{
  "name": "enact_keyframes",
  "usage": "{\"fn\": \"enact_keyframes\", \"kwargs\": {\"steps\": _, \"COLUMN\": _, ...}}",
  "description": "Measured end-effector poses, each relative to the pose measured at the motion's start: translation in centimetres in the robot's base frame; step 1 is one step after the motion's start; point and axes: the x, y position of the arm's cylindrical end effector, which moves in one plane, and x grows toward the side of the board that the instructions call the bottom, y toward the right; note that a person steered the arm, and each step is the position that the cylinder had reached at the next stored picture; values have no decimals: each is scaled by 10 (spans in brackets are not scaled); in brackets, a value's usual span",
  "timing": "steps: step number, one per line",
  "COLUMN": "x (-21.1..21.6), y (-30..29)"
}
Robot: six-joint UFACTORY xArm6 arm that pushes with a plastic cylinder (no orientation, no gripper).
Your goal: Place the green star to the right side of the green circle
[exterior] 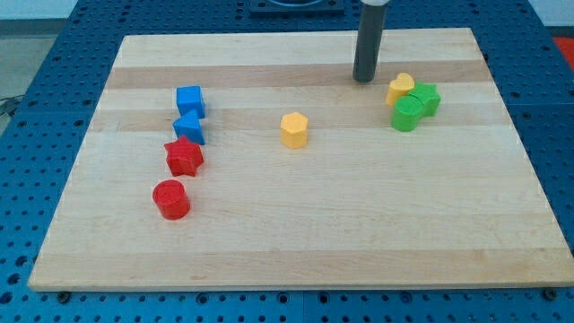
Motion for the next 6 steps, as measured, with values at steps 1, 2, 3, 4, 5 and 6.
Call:
{"fn": "enact_keyframes", "kwargs": {"steps": 1, "x": 3, "y": 21}}
{"fn": "enact_keyframes", "kwargs": {"steps": 2, "x": 16, "y": 32}}
{"fn": "enact_keyframes", "kwargs": {"steps": 3, "x": 28, "y": 40}}
{"fn": "enact_keyframes", "kwargs": {"steps": 4, "x": 34, "y": 52}}
{"fn": "enact_keyframes", "kwargs": {"steps": 5, "x": 36, "y": 63}}
{"fn": "enact_keyframes", "kwargs": {"steps": 6, "x": 36, "y": 65}}
